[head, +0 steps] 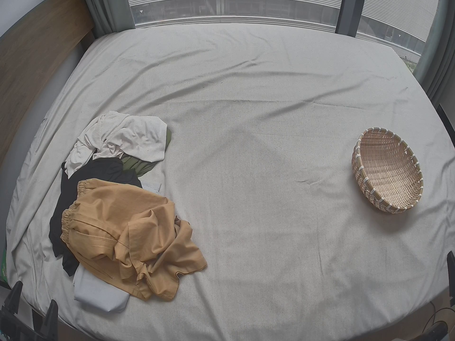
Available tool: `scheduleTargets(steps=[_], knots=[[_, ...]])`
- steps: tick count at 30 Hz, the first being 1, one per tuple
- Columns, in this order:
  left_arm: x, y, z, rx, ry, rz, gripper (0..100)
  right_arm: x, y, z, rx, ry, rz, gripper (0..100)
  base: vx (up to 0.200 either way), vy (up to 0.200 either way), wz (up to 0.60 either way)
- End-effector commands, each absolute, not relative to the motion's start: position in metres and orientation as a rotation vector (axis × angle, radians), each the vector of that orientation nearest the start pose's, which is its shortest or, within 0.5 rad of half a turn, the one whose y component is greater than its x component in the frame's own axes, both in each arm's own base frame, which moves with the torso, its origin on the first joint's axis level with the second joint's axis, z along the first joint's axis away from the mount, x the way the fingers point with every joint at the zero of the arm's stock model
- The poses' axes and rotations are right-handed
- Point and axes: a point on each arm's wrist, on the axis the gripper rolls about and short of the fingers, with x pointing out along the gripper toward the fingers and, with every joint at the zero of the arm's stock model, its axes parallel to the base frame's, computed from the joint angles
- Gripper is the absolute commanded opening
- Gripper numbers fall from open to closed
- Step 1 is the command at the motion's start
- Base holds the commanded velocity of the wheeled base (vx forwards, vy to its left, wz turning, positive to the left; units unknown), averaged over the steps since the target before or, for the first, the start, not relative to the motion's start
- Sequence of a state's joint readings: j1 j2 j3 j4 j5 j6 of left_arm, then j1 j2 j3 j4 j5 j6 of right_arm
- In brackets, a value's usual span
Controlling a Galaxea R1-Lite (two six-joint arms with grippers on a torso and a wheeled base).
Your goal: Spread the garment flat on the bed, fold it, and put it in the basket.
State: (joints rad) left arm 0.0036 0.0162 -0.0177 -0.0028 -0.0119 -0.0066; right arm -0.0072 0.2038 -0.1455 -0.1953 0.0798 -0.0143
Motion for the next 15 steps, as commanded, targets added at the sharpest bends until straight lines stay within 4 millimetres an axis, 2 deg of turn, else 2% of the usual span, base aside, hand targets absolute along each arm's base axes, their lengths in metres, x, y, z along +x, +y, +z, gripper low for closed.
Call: scheduleTargets(steps=[1, 5, 15], knots=[[-0.023, 0.000, 0.076, -0.006, -0.003, -0.008, 100, 0.016, 0.004, 0.143, 0.001, 0.047, 0.195, 100, 0.000, 0.000, 0.00], [-0.023, 0.000, 0.076, -0.006, -0.003, -0.008, 100, 0.023, 0.005, 0.147, 0.014, 0.080, 0.237, 100, 0.000, 0.000, 0.00], [-0.023, 0.000, 0.076, -0.005, -0.003, -0.008, 100, 0.046, 0.013, 0.176, 0.150, 0.138, 0.345, 100, 0.000, 0.000, 0.00]])
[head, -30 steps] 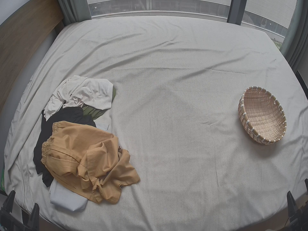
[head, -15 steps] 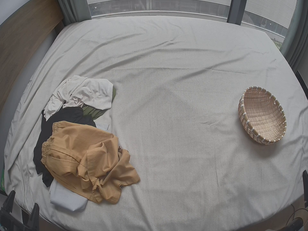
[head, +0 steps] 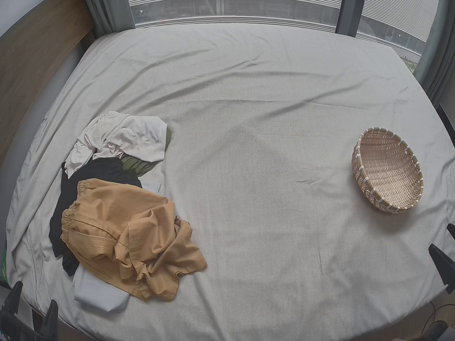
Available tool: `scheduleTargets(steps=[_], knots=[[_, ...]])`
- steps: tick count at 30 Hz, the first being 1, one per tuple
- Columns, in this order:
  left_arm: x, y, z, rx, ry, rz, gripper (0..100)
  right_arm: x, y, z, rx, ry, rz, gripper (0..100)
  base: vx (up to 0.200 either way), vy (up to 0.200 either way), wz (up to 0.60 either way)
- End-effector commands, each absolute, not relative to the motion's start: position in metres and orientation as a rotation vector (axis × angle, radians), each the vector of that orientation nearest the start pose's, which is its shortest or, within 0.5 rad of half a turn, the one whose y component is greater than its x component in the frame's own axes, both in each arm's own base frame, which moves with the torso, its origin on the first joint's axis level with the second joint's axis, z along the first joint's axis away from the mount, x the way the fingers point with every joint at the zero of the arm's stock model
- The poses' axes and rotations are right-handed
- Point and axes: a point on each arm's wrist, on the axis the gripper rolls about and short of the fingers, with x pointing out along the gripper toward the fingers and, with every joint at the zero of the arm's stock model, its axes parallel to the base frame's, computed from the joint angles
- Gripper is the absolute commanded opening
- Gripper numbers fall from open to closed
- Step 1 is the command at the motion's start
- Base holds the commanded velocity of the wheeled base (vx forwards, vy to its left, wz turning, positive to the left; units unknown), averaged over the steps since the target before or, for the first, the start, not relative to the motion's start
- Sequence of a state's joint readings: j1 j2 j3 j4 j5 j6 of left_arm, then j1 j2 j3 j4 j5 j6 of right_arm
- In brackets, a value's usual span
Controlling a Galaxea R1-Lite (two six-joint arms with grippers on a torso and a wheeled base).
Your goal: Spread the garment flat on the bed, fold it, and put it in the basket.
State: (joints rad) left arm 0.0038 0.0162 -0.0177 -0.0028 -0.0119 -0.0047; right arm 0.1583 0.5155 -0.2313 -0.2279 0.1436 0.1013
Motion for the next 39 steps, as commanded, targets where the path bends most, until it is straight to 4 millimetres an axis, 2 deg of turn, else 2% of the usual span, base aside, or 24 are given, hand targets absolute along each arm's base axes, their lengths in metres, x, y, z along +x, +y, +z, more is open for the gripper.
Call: scheduleTargets(steps=[1, 8, 20, 23, 31, 34, 38, 39], knots=[[-0.023, 0.000, 0.076, -0.005, -0.003, -0.008, 100, 0.048, 0.014, 0.177, 0.164, 0.151, 0.349, 100, 0.000, 0.000, 0.00], [-0.023, 0.000, 0.076, -0.005, -0.003, -0.008, 100, 0.064, 0.019, 0.173, 0.164, 0.235, 0.364, 100, 0.000, 0.000, 0.00], [-0.023, 0.000, 0.076, -0.005, -0.003, -0.008, 100, 0.109, 0.042, 0.166, 0.154, 0.340, 0.464, 100, 0.000, 0.000, 0.00], [-0.023, 0.000, 0.076, -0.005, -0.003, -0.008, 100, 0.123, 0.056, 0.162, 0.199, 0.379, 0.508, 100, 0.000, 0.000, 0.00], [-0.023, 0.000, 0.076, -0.005, -0.003, -0.008, 100, 0.141, 0.084, 0.155, 0.220, 0.480, 0.597, 100, 0.000, 0.000, 0.00], [-0.023, 0.000, 0.076, -0.005, -0.003, -0.009, 100, 0.149, 0.100, 0.153, 0.207, 0.521, 0.641, 100, 0.000, 0.000, 0.00], [-0.023, 0.000, 0.076, -0.005, -0.003, -0.009, 100, 0.155, 0.107, 0.149, 0.198, 0.542, 0.650, 100, 0.000, 0.000, 0.00], [-0.023, 0.000, 0.076, -0.006, -0.003, -0.008, 100, 0.162, 0.114, 0.146, 0.198, 0.536, 0.662, 100, 0.000, 0.000, 0.00]])
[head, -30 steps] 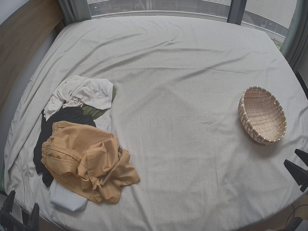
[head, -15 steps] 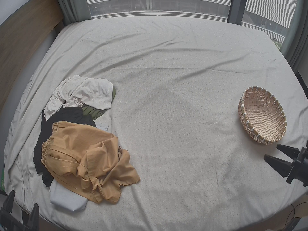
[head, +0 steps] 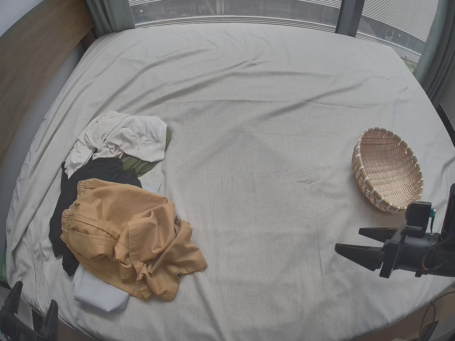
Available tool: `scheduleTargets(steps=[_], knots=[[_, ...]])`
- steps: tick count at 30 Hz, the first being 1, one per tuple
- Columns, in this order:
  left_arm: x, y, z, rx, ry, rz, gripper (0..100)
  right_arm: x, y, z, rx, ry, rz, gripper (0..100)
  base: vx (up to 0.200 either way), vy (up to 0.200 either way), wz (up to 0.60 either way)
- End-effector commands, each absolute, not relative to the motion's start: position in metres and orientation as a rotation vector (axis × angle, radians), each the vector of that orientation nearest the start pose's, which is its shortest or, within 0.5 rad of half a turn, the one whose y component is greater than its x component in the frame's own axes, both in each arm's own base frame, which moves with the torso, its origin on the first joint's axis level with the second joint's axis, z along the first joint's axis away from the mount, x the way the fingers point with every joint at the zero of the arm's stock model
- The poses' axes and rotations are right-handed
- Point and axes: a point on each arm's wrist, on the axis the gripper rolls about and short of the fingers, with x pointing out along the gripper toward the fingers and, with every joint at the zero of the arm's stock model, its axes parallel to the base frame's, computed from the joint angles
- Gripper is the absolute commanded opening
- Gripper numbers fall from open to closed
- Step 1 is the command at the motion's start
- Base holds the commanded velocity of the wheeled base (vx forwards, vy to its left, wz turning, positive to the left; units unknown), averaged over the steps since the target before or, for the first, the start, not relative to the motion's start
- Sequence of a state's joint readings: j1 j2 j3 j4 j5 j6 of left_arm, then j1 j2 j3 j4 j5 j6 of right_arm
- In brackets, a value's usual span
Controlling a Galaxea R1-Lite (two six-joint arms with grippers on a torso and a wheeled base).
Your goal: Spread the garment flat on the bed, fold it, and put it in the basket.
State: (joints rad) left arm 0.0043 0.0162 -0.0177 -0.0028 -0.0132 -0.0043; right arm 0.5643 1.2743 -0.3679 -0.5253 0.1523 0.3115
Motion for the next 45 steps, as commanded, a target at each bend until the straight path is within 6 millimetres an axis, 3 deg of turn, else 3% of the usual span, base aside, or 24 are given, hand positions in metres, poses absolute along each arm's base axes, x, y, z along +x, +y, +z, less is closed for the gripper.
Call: scheduleTargets(steps=[1, 12, 29, 45], knots=[[-0.023, 0.000, 0.076, -0.006, -0.003, -0.009, 100, 0.164, 0.118, 0.145, 0.199, 0.532, 0.672, 100, 0.000, 0.000, 0.00], [-0.023, 0.000, 0.076, -0.006, -0.003, -0.008, 100, 0.175, 0.145, 0.128, 0.208, 0.548, 0.731, 100, 0.000, 0.000, 0.00], [-0.023, 0.000, 0.076, -0.009, -0.003, -0.008, 100, 0.213, 0.193, 0.084, 0.199, 0.545, 0.781, 100, 0.000, 0.000, 0.00], [-0.023, 0.000, 0.076, -0.008, -0.003, -0.008, 100, 0.232, 0.238, 0.069, 0.245, 0.559, 0.835, 100, 0.000, 0.000, 0.00]])
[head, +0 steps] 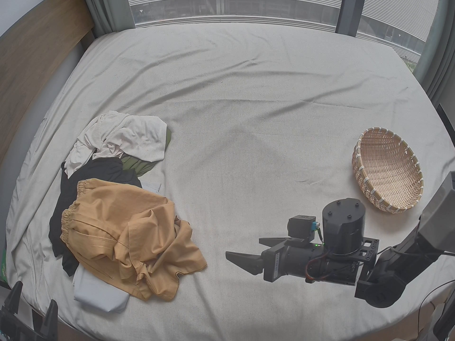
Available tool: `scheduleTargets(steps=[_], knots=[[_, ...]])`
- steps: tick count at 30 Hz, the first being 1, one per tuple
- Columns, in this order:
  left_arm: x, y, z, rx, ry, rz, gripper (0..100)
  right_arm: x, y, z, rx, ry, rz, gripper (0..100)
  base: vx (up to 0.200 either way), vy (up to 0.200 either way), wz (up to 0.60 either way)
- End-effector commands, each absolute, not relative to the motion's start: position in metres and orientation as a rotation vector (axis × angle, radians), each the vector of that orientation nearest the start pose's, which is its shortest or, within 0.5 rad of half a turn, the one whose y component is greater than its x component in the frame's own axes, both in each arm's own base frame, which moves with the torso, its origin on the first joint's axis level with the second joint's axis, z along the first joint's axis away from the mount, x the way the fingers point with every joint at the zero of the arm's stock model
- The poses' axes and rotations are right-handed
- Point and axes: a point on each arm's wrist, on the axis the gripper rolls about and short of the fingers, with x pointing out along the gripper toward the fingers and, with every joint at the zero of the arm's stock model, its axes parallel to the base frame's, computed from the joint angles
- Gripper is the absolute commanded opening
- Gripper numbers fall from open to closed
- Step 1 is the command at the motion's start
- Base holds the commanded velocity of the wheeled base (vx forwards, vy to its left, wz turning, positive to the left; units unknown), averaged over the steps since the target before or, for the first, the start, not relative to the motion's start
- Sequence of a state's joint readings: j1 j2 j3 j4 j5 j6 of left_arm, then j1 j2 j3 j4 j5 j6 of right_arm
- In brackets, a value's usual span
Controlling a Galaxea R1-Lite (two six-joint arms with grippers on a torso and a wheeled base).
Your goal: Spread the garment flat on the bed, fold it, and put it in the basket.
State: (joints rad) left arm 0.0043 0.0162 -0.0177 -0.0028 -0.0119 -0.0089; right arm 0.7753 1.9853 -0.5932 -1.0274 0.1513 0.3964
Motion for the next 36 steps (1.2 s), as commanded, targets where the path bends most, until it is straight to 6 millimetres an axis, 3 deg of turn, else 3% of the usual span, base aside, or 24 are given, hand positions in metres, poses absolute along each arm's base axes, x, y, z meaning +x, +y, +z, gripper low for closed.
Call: scheduleTargets(steps=[1, 12, 36], knots=[[-0.023, 0.000, 0.076, -0.008, -0.003, -0.008, 100, 0.234, 0.241, 0.068, 0.247, 0.559, 0.838, 100, 0.000, 0.000, 0.00], [-0.023, 0.000, 0.076, -0.009, -0.003, -0.008, 100, 0.234, 0.276, 0.042, 0.301, 0.610, 0.878, 100, 0.000, 0.000, 0.00], [-0.023, 0.000, 0.076, -0.009, -0.003, -0.009, 100, 0.249, 0.312, 0.002, 0.291, 0.636, 0.888, 100, 0.000, 0.000, 0.00]])
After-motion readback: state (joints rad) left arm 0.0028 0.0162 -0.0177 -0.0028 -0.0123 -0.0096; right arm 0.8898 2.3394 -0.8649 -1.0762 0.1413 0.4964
